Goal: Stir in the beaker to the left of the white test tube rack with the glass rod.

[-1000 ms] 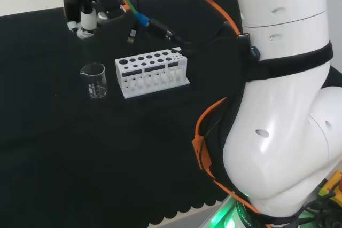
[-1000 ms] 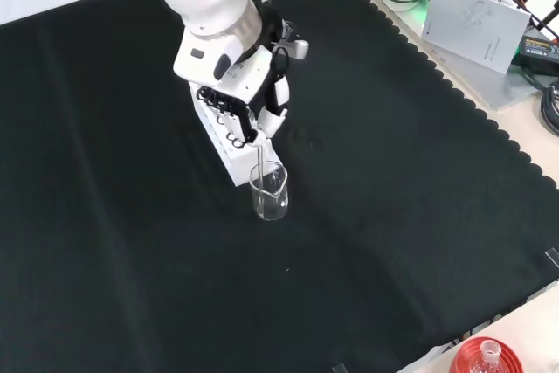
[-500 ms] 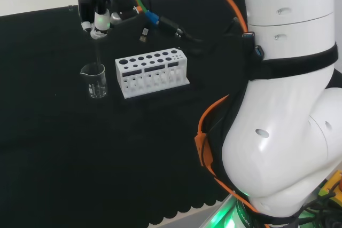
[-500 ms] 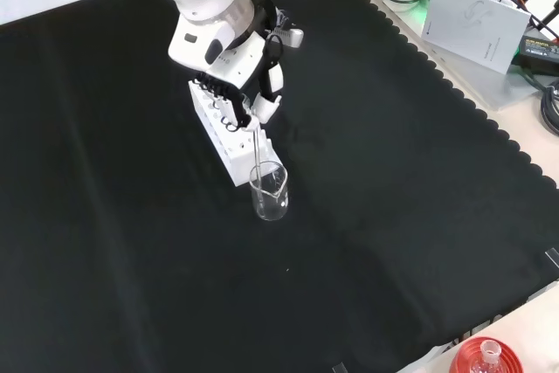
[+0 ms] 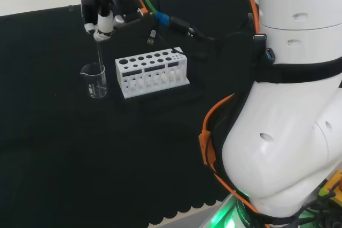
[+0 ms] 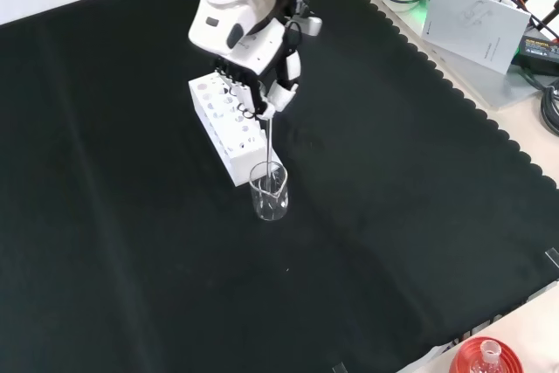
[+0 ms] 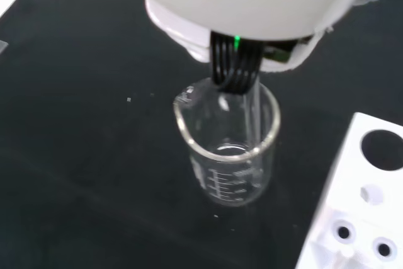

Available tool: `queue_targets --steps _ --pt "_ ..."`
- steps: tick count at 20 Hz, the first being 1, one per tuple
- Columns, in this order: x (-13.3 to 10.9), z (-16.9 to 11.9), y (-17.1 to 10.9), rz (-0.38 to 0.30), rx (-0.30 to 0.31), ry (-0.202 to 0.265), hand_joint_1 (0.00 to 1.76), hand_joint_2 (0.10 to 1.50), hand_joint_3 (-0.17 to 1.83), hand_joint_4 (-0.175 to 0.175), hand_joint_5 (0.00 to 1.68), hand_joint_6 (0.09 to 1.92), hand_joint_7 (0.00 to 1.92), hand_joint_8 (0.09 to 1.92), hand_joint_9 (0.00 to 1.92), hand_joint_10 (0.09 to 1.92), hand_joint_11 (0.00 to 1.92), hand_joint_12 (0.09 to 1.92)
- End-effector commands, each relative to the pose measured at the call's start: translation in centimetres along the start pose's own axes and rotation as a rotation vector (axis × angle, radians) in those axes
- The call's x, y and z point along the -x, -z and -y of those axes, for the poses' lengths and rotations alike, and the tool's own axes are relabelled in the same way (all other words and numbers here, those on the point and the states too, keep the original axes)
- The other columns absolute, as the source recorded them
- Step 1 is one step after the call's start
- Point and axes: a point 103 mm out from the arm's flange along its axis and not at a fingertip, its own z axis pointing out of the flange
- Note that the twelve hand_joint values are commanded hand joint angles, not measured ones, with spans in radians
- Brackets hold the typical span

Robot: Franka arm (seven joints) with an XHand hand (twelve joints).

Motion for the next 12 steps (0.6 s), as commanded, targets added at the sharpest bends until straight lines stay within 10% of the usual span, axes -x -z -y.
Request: queue_targets --steps 1,12 --pt "-3.0 -0.8 0.0 0.025 -0.002 0.035 1.45 0.48 0.86 -0.175 1.22 0.68 1.43 0.58 1.72 0.09 1.62 0.48" --pt "-3.6 -2.8 0.4 0.033 -0.018 0.062 1.45 0.48 0.86 -0.175 1.22 0.68 1.42 0.58 1.72 0.09 1.62 0.48"
